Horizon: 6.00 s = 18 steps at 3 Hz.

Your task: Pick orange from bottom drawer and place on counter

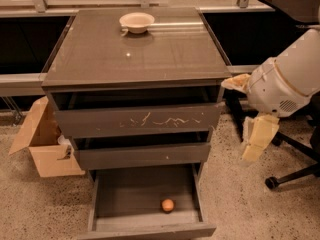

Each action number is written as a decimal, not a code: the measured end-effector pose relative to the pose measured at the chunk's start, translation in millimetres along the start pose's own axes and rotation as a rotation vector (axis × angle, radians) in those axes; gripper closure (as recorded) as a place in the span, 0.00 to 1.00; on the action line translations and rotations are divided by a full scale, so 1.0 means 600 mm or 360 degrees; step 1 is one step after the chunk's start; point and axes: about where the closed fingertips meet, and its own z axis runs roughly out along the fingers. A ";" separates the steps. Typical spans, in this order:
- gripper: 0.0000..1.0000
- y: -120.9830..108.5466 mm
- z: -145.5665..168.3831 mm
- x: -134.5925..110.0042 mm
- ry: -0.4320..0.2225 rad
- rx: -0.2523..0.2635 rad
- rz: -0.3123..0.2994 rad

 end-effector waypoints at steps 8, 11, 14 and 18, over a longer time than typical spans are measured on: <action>0.00 0.074 0.533 0.159 -0.0423 -0.0406 0.0013; 0.00 0.055 0.705 0.251 -0.0399 -0.0513 0.0021; 0.00 0.040 0.910 0.333 -0.0550 -0.0483 0.0096; 0.00 0.017 1.011 0.347 -0.0599 -0.0433 0.0034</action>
Offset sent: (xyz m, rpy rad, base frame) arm -0.0011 0.0152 -0.0433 0.0821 0.0442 0.0238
